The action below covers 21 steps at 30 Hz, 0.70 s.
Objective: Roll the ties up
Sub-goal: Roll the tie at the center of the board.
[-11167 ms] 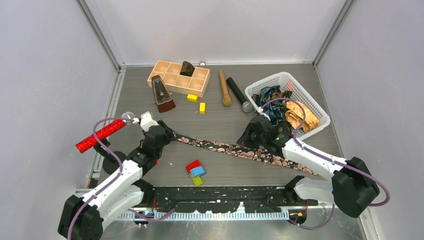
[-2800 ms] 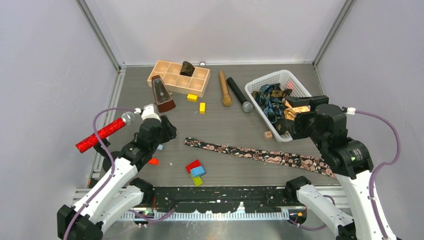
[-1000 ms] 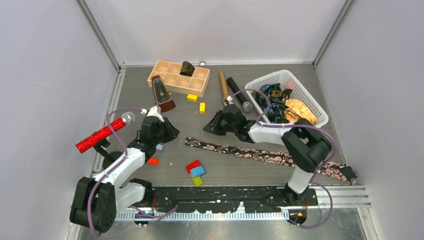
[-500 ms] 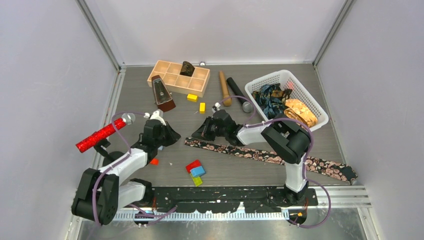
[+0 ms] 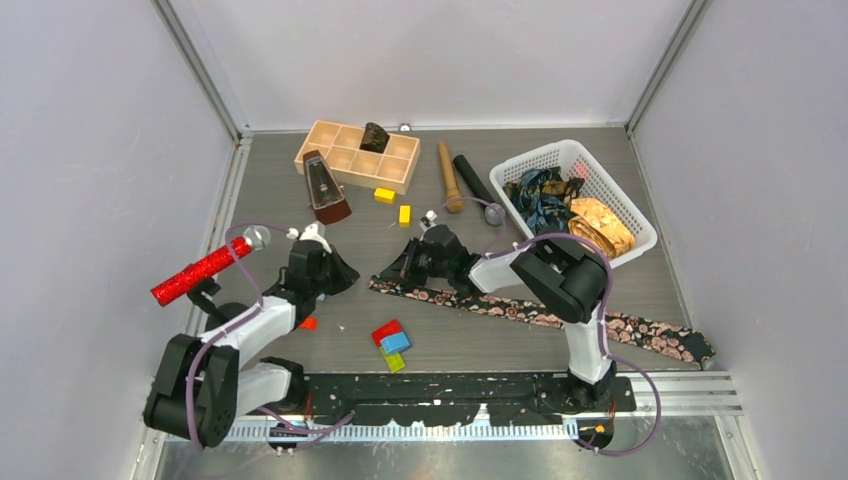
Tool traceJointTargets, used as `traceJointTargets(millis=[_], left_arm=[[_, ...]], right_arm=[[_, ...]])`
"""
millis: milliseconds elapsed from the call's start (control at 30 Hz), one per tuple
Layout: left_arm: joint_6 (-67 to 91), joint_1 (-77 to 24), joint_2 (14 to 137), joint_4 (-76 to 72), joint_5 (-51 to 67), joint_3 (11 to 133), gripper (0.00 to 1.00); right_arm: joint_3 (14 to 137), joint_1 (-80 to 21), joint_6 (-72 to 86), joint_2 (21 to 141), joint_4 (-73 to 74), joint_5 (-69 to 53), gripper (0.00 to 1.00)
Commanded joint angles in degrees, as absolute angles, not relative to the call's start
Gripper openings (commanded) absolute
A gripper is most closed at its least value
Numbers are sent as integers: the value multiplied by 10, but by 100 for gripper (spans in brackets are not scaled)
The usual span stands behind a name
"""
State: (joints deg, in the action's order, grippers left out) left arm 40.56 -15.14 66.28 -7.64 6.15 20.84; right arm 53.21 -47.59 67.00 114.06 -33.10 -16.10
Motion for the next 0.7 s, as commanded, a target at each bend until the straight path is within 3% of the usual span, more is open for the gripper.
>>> traceJointTargets(millis=[0, 167, 667], left_arm=[[419, -148, 599, -28, -16, 203, 0], [405, -149, 547, -2, -33, 205, 0], [398, -149, 548, 9, -26, 210, 0]], right_arm=[[574, -492, 668, 1156, -373, -182, 1], [583, -501, 682, 1183, -387, -183, 0], [592, -503, 703, 1240, -390, -168, 0]])
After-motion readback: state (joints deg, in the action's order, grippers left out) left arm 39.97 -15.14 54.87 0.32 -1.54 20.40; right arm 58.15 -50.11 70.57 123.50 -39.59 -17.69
